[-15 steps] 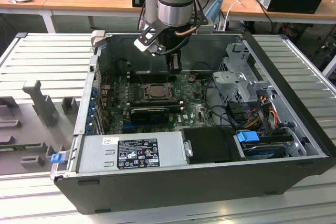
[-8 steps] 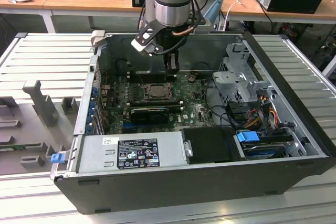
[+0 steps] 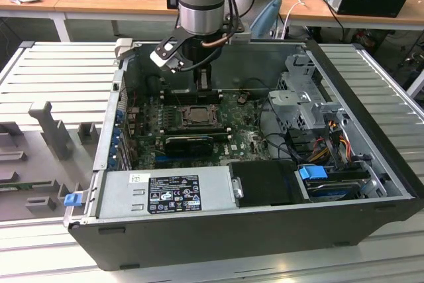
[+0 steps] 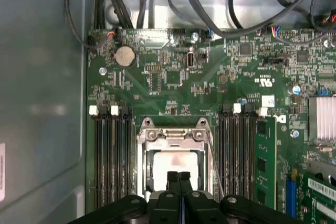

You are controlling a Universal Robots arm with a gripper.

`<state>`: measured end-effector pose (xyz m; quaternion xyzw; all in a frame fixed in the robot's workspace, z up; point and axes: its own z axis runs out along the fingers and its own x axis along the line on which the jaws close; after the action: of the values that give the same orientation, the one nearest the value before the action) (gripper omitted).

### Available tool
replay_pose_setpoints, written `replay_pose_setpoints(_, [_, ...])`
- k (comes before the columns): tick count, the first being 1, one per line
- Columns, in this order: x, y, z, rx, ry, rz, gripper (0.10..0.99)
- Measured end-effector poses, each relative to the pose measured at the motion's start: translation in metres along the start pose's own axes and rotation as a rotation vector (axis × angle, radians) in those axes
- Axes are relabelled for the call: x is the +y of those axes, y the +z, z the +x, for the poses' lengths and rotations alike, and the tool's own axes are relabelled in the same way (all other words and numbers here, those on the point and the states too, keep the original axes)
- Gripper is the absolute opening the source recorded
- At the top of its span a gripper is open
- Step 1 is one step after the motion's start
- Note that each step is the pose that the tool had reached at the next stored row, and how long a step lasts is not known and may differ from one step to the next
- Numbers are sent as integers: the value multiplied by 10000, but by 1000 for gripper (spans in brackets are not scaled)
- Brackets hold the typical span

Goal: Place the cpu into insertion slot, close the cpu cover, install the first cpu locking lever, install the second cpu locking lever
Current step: 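Close the cpu cover, then install the first cpu locking lever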

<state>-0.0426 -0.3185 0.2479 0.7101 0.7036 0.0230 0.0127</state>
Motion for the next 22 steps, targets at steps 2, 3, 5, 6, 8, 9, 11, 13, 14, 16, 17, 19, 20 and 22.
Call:
replay_pose_setpoints(2, [-35, -2, 0, 0, 0, 1, 106])
replay_pose_setpoints(3, [-53, -3, -1, -1, -1, 0, 106])
replay_pose_setpoints(5, [-96, -5, -1, 0, 1, 0, 106])
replay_pose_setpoints(6, [-108, -6, -1, 0, 1, 1, 106])
replay_pose_setpoints(8, [-147, -8, -1, 0, 0, 1, 106])
replay_pose_setpoints(9, [-148, -8, -1, 0, 0, 1, 106])
replay_pose_setpoints(11, [-148, -13, -2, -1, -2, 1, 106])
replay_pose_setpoints(13, [-148, -26, -1, -1, 0, 1, 106])
replay_pose_setpoints(14, [-147, -32, -1, -1, 0, 1, 106])
replay_pose_setpoints(16, [-146, -55, -1, -1, 0, 1, 106])
replay_pose_setpoints(17, [-145, -86, 0, -1, 0, 1, 106])
replay_pose_setpoints(19, [-143, -118, 0, -1, 0, 1, 106])
replay_pose_setpoints(20, [-143, -123, 0, 0, 0, 0, 106])
replay_pose_setpoints(22, [-142, -131, 0, 0, 0, 0, 106])
